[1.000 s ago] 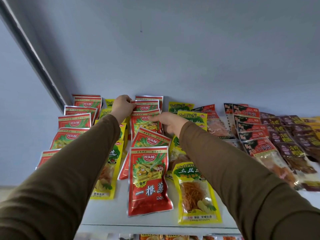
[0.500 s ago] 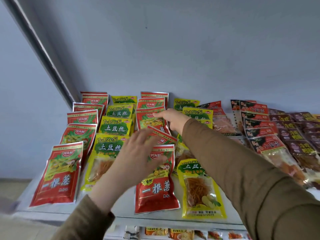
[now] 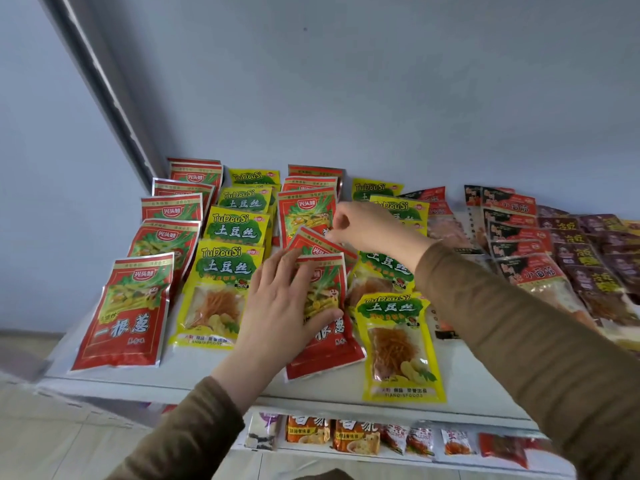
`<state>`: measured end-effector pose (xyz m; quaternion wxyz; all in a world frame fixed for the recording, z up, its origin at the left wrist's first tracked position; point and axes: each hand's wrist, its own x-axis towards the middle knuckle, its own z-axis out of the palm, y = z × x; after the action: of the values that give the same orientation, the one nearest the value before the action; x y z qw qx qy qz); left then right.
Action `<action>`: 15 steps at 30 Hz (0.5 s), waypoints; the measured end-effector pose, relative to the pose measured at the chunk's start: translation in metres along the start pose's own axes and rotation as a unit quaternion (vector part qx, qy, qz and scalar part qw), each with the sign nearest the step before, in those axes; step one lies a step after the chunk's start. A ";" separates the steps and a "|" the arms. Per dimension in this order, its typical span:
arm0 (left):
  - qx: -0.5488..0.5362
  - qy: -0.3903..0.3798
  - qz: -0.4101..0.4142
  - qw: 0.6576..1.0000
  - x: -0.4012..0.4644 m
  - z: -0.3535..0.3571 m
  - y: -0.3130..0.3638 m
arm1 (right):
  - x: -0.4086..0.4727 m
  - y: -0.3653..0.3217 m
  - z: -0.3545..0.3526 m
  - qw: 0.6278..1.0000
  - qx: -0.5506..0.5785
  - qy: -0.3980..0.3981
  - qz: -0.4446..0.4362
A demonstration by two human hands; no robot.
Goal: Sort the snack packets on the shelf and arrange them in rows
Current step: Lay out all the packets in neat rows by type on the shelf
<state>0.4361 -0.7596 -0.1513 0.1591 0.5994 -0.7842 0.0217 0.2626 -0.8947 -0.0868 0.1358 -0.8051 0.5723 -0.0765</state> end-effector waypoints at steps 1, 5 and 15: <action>0.004 0.040 0.007 0.999 -0.006 -0.001 0.002 | -0.006 0.001 0.003 1.000 -0.026 -0.015 0.001; 0.025 0.069 0.019 0.997 -0.028 -0.001 0.013 | -0.016 0.004 0.011 0.998 -0.060 -0.021 0.009; 0.058 -0.110 0.048 0.991 -0.045 -0.002 0.016 | -0.011 0.006 0.018 0.997 0.028 0.067 -0.038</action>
<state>0.4315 -0.7121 -0.1589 0.0354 0.5685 -0.8219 0.0088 0.2586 -0.8842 -0.1057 0.1164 -0.8153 0.5467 -0.1512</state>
